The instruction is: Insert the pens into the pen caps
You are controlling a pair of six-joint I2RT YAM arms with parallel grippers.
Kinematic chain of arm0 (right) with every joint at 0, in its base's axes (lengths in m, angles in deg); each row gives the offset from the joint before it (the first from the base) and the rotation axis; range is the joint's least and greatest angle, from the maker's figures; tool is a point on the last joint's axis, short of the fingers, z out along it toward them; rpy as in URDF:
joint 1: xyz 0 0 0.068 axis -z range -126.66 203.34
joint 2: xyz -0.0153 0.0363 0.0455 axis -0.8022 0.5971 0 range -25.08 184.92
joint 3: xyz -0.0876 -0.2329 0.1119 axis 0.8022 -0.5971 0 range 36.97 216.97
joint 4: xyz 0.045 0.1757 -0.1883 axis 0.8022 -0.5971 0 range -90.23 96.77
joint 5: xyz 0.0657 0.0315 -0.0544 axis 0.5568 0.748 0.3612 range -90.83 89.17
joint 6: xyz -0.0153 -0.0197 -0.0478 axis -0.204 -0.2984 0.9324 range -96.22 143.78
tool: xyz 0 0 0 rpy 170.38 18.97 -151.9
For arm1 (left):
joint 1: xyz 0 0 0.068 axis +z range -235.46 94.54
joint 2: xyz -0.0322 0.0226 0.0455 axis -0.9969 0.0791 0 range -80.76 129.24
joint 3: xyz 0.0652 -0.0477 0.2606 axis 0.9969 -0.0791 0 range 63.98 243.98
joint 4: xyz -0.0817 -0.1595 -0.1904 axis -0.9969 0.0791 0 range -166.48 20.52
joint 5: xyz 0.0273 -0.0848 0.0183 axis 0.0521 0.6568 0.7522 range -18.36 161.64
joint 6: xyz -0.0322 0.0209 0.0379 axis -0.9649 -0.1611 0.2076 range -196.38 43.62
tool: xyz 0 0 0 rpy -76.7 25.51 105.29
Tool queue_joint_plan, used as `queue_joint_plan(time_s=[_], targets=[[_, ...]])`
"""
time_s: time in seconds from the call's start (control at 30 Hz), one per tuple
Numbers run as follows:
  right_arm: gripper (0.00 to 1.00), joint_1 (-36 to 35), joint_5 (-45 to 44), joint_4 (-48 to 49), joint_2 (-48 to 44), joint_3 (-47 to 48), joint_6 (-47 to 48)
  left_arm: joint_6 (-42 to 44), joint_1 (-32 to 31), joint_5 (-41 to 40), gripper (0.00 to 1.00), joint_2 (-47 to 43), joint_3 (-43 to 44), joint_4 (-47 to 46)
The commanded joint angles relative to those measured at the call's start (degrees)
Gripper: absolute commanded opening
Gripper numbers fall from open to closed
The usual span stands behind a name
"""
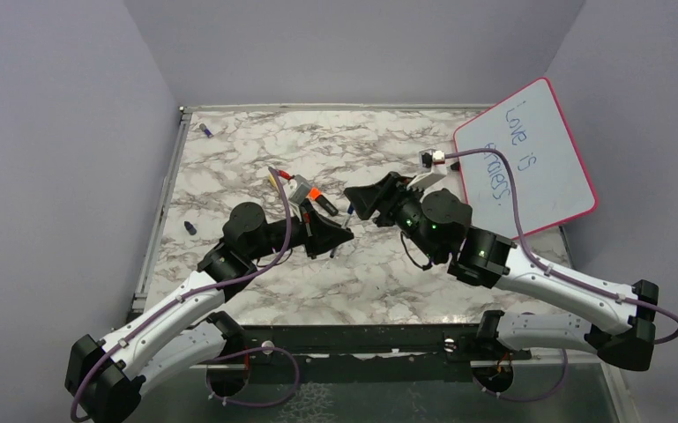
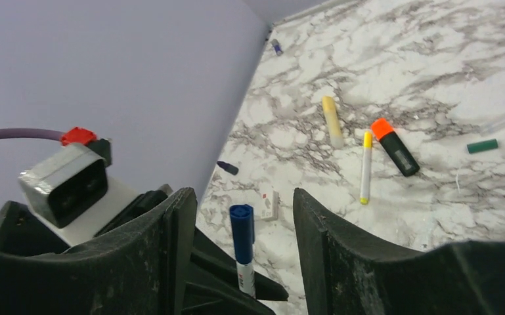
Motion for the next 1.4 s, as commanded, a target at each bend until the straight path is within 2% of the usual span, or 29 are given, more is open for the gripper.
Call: queue_joint_plan(time_s=[0.0, 0.1, 0.27, 0.37, 0.6, 0.97, 1.17, 1.37], targets=[[0.55, -0.19, -1.71, -6.18, 1.96, 1.51, -1.79, 0.72, 0.06, 1.5, 0.0, -0.73, 0.6, -0.68], [0.42, -0.1, -0.13, -4.69, 1.53, 0.36, -1.24, 0.6, 0.11, 1.35, 0.0, -0.74, 0.41, -0.73], [0.13, -0.06, 2.16, -4.18, 1.06, -1.63, -2.08, -0.71, 0.06, -0.37, 0.0, -0.88, 1.33, -1.34], [0.02, 0.37, 4.85, -5.11, 1.35, -2.51, -3.31, -1.22, 0.06, -3.15, 0.0, -1.27, 2.78, -1.41], [0.01, 1.07, 12.59, -4.77, 1.84, -6.27, -5.98, -0.02, 0.06, -8.73, 0.0, -1.23, 7.45, -1.87], [0.01, 1.14, 21.5, 3.75, 3.37, -11.75, -7.25, 3.7, 0.37, -16.82, 0.0, 4.96, 18.06, 1.8], [0.01, 1.13, 25.52, 7.95, 3.31, -14.47, -7.69, 4.56, 1.65, -17.64, 0.0, 7.83, 22.12, 2.46], [0.01, 1.13, 24.02, 8.29, 2.09, -14.95, -6.86, 4.51, 2.39, -16.12, 0.0, 9.96, 22.61, 3.49]])
